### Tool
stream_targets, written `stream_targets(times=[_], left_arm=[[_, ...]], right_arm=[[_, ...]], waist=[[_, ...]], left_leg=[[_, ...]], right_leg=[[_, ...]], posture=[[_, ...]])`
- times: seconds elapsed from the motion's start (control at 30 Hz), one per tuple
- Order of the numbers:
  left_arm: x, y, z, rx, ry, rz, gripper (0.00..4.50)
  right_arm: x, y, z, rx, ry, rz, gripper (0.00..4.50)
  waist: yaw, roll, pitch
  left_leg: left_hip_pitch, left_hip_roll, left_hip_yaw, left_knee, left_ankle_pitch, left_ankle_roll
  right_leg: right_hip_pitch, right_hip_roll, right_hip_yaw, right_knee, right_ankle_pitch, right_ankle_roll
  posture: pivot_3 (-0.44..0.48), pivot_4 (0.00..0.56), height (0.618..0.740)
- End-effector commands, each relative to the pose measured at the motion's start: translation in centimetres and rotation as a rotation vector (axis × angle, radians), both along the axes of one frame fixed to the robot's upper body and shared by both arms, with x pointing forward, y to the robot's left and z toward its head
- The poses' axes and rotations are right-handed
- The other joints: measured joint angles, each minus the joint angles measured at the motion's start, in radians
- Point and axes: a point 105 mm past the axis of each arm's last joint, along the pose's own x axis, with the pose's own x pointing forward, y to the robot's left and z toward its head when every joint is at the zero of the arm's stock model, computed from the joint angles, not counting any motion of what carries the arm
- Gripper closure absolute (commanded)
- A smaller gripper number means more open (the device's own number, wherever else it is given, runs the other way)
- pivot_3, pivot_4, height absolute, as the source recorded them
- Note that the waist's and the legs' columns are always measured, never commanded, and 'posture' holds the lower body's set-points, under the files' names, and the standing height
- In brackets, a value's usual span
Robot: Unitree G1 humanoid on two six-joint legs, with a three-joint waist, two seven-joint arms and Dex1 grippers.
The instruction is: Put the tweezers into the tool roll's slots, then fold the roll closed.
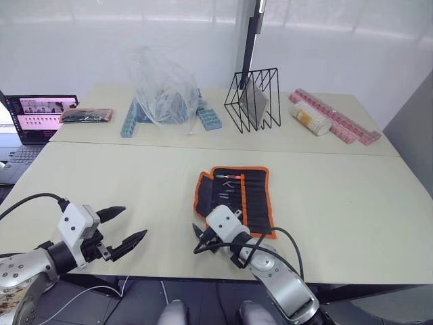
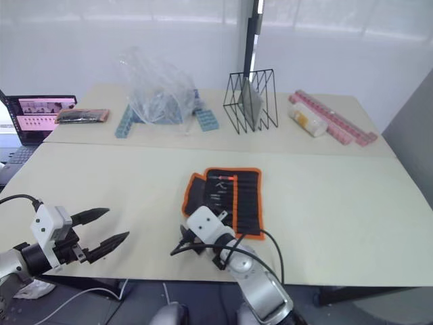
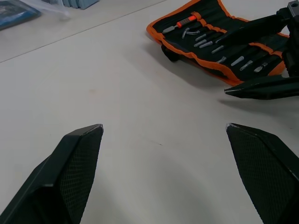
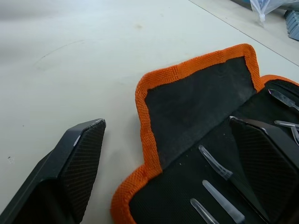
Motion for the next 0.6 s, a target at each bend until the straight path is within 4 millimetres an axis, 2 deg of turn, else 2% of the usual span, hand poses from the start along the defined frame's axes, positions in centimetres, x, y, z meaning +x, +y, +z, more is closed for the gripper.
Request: stream_targets(times=[0.03, 0.17, 0.23, 0.3, 0.4, 0.53, 0.6], left_arm=[[0.13, -0.56, 0.86, 0.008, -0.033, -0.021, 0.00], [0.29, -0.58, 0.94, 0.002, -0.034, -0.017, 0.00], [0.33, -0.61, 0.96, 0.002, -0.034, -0.016, 0.00], [0.37, -0.61, 0.99, 0.002, -0.034, -0.013, 0.00], [0.45, -0.59, 0.96, 0.003, -0.031, -0.009, 0.00], [0.47, -0.60, 0.94, 0.000, -0.027, -0.007, 0.00], [0.46, -0.65, 0.89, -0.001, -0.025, -0.008, 0.00]], right_arm=[[0.69, 0.02, 1.21, 0.039, -0.049, -0.015, 0.56], [0.78, 0.53, 1.26, 0.062, -0.046, 0.000, 1.81], [0.88, 0.54, 1.23, 0.062, -0.048, -0.001, 2.58], [0.99, 0.64, 1.25, 0.066, -0.050, 0.003, 3.18], [1.03, 0.86, 1.22, 0.070, -0.048, 0.013, 4.32], [1.05, 0.88, 1.16, 0.079, -0.039, 0.014, 4.42], [0.95, 0.92, 1.14, 0.081, -0.036, 0.022, 4.42]], waist=[[0.001, 0.000, 0.000], [0.000, 0.000, 0.000], [-0.001, 0.000, 0.000], [0.000, 0.000, 0.000], [0.000, 0.000, 0.000], [0.000, 0.000, 0.000], [0.003, -0.003, -0.002]], left_leg=[[0.000, 0.000, 0.000, 0.000, 0.000, 0.000], [0.000, 0.000, 0.000, 0.000, 0.000, 0.000], [0.000, 0.000, 0.000, 0.000, 0.000, 0.000], [0.000, 0.000, 0.000, 0.000, 0.000, 0.000], [0.000, 0.000, 0.000, 0.000, 0.000, 0.000], [0.000, 0.000, 0.000, 0.001, 0.000, 0.000], [-0.001, 0.002, 0.005, 0.002, 0.000, 0.000]], right_leg=[[0.000, 0.000, 0.000, 0.000, 0.000, 0.000], [0.000, 0.000, -0.001, 0.000, 0.000, 0.000], [0.000, 0.000, -0.001, 0.001, 0.000, 0.000], [0.000, 0.000, -0.001, 0.001, 0.000, 0.000], [0.000, 0.000, -0.001, 0.001, 0.000, 0.000], [-0.001, 0.000, -0.001, 0.002, 0.000, 0.000], [-0.008, 0.000, 0.001, 0.006, 0.000, 0.000]], posture=[[0.000, 0.150, 0.705], [0.000, 0.150, 0.705], [0.000, 0.150, 0.705], [0.000, 0.150, 0.702], [0.000, 0.150, 0.696], [0.000, 0.150, 0.689], [0.000, 0.150, 0.686]])
